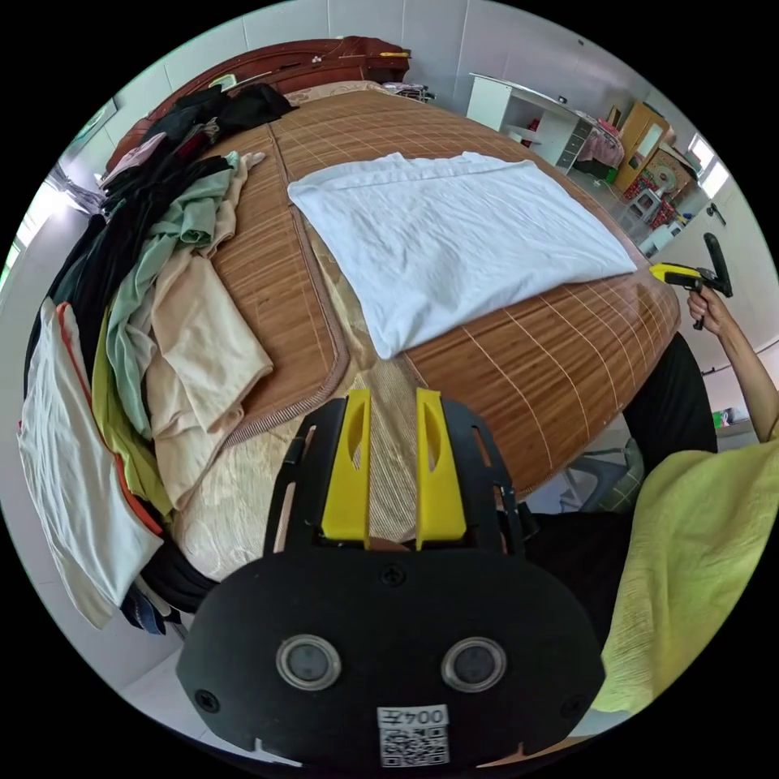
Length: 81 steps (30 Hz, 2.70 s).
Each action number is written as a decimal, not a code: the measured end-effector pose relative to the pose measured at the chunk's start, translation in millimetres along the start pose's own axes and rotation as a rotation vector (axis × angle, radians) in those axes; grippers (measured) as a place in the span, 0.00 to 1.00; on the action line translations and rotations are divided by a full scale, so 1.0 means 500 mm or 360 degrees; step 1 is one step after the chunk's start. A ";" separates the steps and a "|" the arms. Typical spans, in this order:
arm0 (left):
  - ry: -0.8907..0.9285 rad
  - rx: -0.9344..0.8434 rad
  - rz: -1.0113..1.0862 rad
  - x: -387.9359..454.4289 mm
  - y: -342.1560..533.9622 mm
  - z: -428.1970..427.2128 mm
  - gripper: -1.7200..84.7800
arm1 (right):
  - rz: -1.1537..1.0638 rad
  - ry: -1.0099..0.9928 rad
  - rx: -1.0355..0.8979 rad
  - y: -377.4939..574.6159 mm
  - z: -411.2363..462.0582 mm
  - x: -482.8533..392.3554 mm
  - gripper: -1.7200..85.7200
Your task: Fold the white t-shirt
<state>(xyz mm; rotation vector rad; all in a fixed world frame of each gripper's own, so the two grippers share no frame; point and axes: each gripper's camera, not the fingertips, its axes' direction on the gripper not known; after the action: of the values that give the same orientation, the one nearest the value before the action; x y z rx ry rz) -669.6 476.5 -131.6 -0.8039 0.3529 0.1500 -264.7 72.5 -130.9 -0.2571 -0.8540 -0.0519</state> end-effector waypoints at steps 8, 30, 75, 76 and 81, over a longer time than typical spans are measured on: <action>0.0024 0.0060 -0.0053 -0.027 0.036 -0.029 0.12 | -0.0015 -0.0015 0.0000 0.018 0.049 0.048 0.09; -0.0007 0.0010 0.0290 -0.106 -0.099 -0.005 0.10 | 0.0181 -0.0181 0.0038 0.064 0.031 0.177 0.14; 0.0281 0.0300 0.0547 0.199 -0.040 -0.159 0.02 | -0.0314 -0.0052 0.0235 0.087 0.062 -0.327 0.01; 0.0214 0.0252 0.0593 0.213 -0.041 -0.142 0.02 | -0.0344 -0.0023 0.0228 0.071 0.083 -0.350 0.01; 0.0245 0.0251 0.0615 0.199 -0.015 -0.114 0.02 | -0.0448 0.0093 0.0075 0.064 0.175 -0.387 0.02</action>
<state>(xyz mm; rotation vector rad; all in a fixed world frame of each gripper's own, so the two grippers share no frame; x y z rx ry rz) -589.1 429.8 -199.2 -0.5860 0.6568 0.4174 -452.0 113.6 -227.9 -0.0895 -0.8273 -0.3004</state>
